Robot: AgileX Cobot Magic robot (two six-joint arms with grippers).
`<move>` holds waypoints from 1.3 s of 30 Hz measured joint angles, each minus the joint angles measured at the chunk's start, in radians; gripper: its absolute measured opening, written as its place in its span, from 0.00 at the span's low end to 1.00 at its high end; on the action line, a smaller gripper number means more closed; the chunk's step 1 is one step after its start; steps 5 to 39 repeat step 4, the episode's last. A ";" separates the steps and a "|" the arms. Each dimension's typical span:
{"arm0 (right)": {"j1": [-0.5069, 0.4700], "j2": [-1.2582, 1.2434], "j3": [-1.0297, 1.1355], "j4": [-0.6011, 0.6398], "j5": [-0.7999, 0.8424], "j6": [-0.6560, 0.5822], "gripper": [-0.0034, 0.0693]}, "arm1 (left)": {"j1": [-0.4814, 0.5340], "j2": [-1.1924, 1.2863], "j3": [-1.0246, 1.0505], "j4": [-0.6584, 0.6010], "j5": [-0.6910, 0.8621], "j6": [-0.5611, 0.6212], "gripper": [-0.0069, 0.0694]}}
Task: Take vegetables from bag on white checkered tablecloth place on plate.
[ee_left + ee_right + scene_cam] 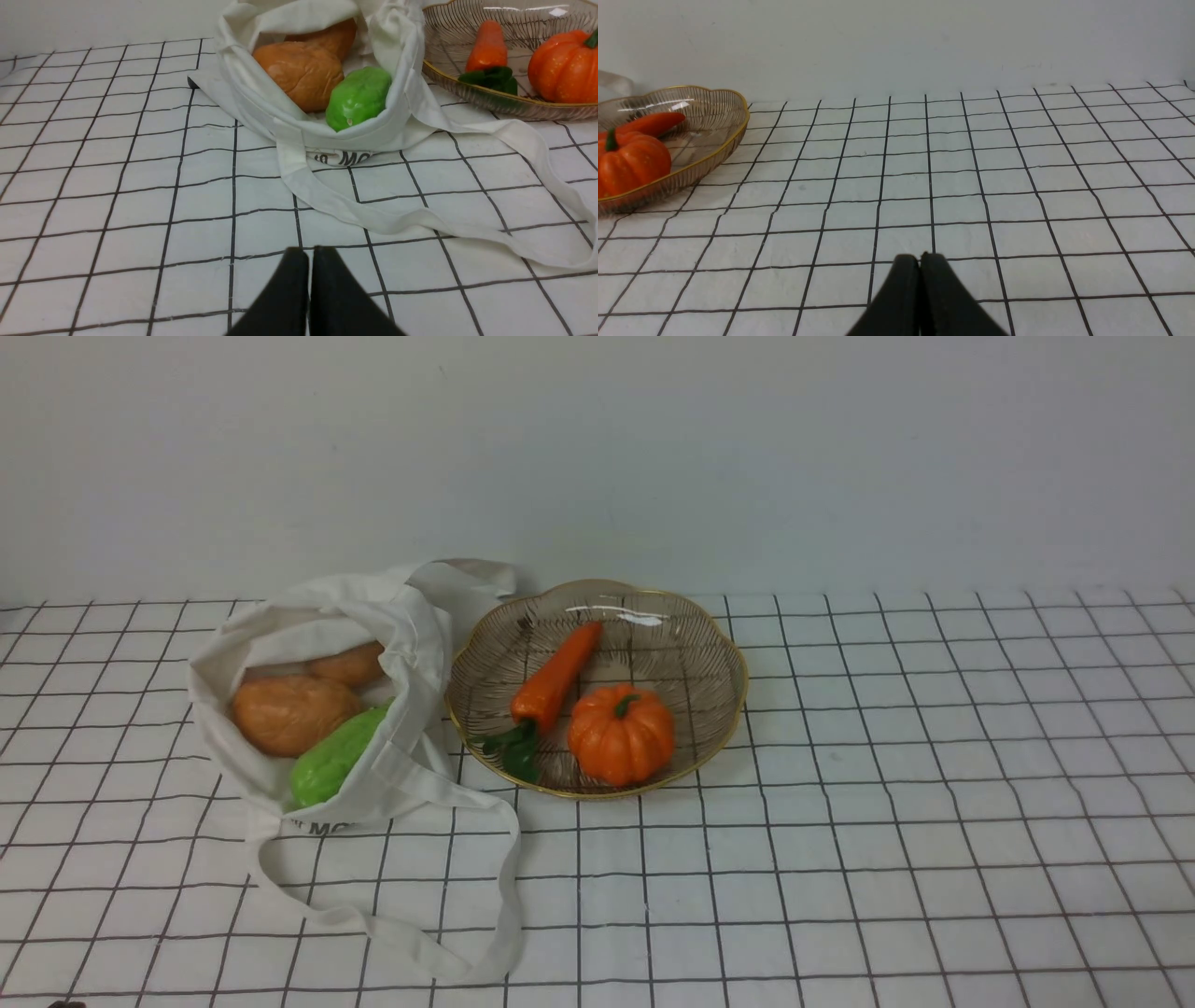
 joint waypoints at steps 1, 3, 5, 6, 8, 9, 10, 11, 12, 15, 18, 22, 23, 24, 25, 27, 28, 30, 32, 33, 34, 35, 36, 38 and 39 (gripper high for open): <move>0.000 0.000 0.000 0.000 0.000 0.000 0.03 | 0.000 0.000 0.000 0.000 0.000 0.000 0.08; 0.000 0.000 0.000 0.000 0.000 0.000 0.03 | 0.000 0.000 0.000 0.000 0.000 0.000 0.08; 0.000 0.000 0.000 0.000 0.000 0.000 0.03 | 0.000 0.000 0.000 0.000 0.000 0.000 0.08; 0.000 0.000 0.000 0.000 0.000 0.000 0.03 | 0.000 0.000 0.000 0.000 0.000 0.000 0.08; 0.000 0.000 0.000 0.000 0.000 0.000 0.03 | 0.000 0.000 0.000 0.000 0.000 0.000 0.08; 0.000 0.000 0.000 0.000 0.000 0.000 0.03 | 0.000 0.000 0.000 0.000 0.000 0.000 0.08; 0.000 0.000 0.000 0.000 0.000 0.000 0.03 | 0.000 0.000 0.000 0.000 0.000 0.000 0.08; 0.000 0.000 0.000 0.000 0.000 0.000 0.03 | 0.000 0.000 0.000 0.000 0.000 0.000 0.08; 0.000 0.000 0.000 0.000 0.000 0.000 0.03 | 0.000 0.000 0.000 0.000 0.000 0.000 0.08; 0.000 0.000 0.000 0.000 0.000 0.000 0.03 | 0.000 0.000 0.000 0.000 0.000 0.000 0.08; 0.000 0.000 0.000 0.000 0.000 0.000 0.03 | 0.000 0.000 0.000 0.000 0.000 0.000 0.08; 0.000 0.000 0.000 0.000 0.000 0.000 0.03 | 0.000 0.000 0.000 0.000 0.000 0.000 0.08; 0.000 0.000 0.000 0.000 0.000 0.000 0.03 | 0.000 0.000 0.000 0.000 0.000 0.000 0.08; 0.000 0.000 0.000 0.000 0.000 0.000 0.03 | 0.000 0.000 0.000 0.000 0.000 0.000 0.08; 0.000 0.000 0.000 0.000 0.000 0.000 0.03 | 0.000 0.000 0.000 0.000 0.000 0.000 0.08; 0.000 0.000 0.000 0.000 0.000 0.000 0.03 | 0.000 0.000 0.000 0.000 0.000 0.000 0.08; 0.000 0.000 0.000 0.000 0.000 0.000 0.03 | 0.000 0.000 0.000 0.000 0.000 0.000 0.08; 0.000 0.000 0.000 0.000 0.000 0.000 0.03 | 0.000 0.000 0.000 0.000 0.000 0.000 0.08; 0.000 0.000 0.000 0.000 0.000 0.000 0.03 | 0.000 0.000 0.000 0.000 0.000 0.000 0.08; 0.000 0.000 0.000 0.000 0.000 0.000 0.03 | 0.000 0.000 0.000 0.000 0.000 0.000 0.08; 0.000 0.000 0.000 0.000 0.000 0.000 0.03 | 0.000 0.000 0.000 0.000 0.000 0.000 0.08; 0.000 0.000 0.000 0.000 0.000 0.000 0.03 | 0.000 0.000 0.000 0.000 0.000 0.000 0.08; 0.000 0.000 0.000 0.000 0.000 0.000 0.03 | 0.000 0.000 0.000 0.000 0.000 0.000 0.08; 0.000 0.000 0.000 0.000 0.000 0.000 0.03 | 0.000 0.000 0.000 0.000 0.000 0.000 0.08; 0.000 0.000 0.000 0.000 0.000 0.000 0.03 | 0.000 0.000 0.000 0.000 0.000 0.000 0.08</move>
